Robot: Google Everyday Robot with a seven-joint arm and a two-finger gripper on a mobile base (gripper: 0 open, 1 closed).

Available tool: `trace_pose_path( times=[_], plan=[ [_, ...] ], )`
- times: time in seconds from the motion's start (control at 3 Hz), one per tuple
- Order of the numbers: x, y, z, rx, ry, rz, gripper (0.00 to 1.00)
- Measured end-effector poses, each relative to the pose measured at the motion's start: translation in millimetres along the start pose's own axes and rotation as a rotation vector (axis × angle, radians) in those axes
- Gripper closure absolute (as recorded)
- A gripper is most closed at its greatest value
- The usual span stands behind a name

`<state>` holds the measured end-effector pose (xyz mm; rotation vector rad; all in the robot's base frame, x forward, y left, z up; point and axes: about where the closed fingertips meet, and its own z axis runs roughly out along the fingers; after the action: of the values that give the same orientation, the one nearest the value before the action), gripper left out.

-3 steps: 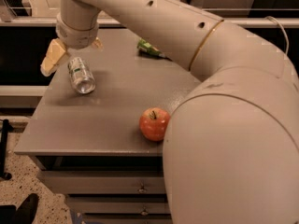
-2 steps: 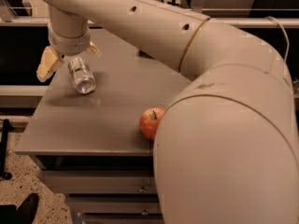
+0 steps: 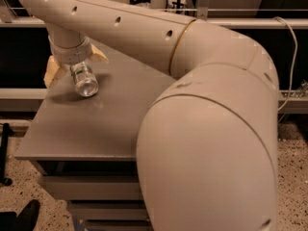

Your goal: Place 7up can upright

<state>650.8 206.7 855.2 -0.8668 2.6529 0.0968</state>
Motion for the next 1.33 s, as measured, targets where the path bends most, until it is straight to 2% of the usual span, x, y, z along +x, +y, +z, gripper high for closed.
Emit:
trace_pose_path(
  times=[0.33,0.67,1.0,1.33],
  plan=[
    [-6,-14,11,0.032,0.018,0.029,0.00],
    [-11,-27,26,0.070,0.067,0.038,0.26],
    [-14,-31,28,0.085,0.089,0.038,0.56],
    [-15,-31,25,0.085,0.089,0.038,0.80]
  ],
)
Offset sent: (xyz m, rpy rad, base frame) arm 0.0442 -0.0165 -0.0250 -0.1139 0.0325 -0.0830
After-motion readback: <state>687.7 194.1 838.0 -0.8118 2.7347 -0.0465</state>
